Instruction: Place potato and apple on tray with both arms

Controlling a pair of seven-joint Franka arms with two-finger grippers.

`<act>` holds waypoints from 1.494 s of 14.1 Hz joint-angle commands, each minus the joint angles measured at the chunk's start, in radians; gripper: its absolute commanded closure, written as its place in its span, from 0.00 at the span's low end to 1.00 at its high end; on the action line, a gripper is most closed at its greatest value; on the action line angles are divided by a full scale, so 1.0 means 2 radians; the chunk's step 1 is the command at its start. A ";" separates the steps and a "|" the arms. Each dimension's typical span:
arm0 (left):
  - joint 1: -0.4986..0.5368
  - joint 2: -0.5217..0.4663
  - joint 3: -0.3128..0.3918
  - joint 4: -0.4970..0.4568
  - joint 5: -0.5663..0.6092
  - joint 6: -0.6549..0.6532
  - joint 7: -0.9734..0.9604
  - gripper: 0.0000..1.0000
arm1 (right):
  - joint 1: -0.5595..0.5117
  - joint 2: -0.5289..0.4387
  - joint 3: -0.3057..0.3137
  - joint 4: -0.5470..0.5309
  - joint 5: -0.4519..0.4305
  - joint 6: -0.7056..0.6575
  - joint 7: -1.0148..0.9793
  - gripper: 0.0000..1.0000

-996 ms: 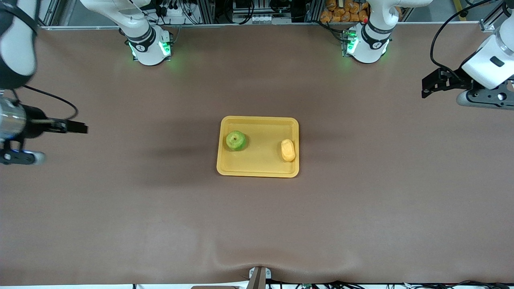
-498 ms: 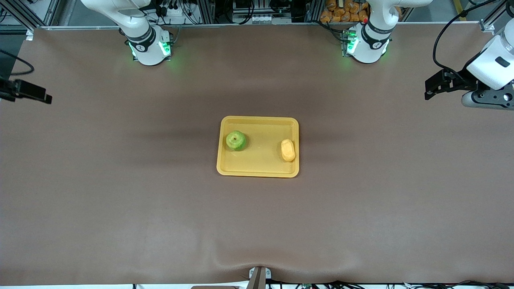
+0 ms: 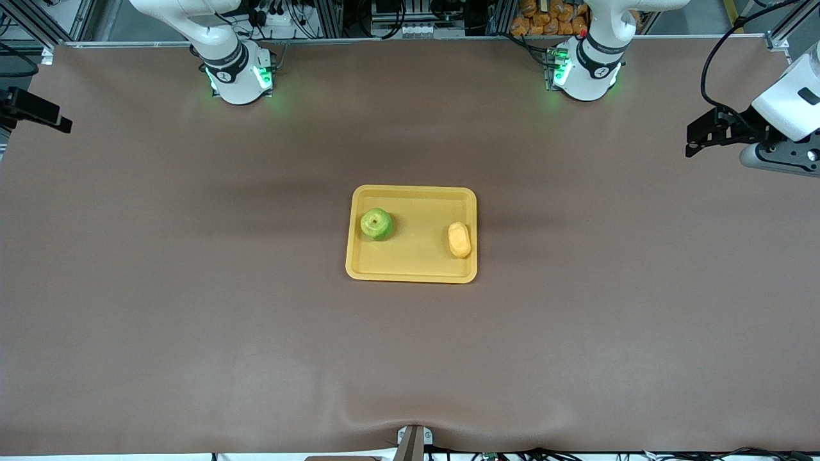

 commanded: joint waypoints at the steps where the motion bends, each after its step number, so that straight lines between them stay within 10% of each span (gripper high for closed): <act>1: 0.000 -0.002 -0.001 0.001 0.006 -0.004 -0.015 0.00 | -0.019 -0.021 0.012 -0.029 -0.006 0.014 -0.006 0.00; 21: 0.000 -0.001 -0.001 -0.002 0.006 0.000 -0.027 0.00 | -0.060 -0.014 0.076 -0.003 -0.028 0.015 -0.007 0.00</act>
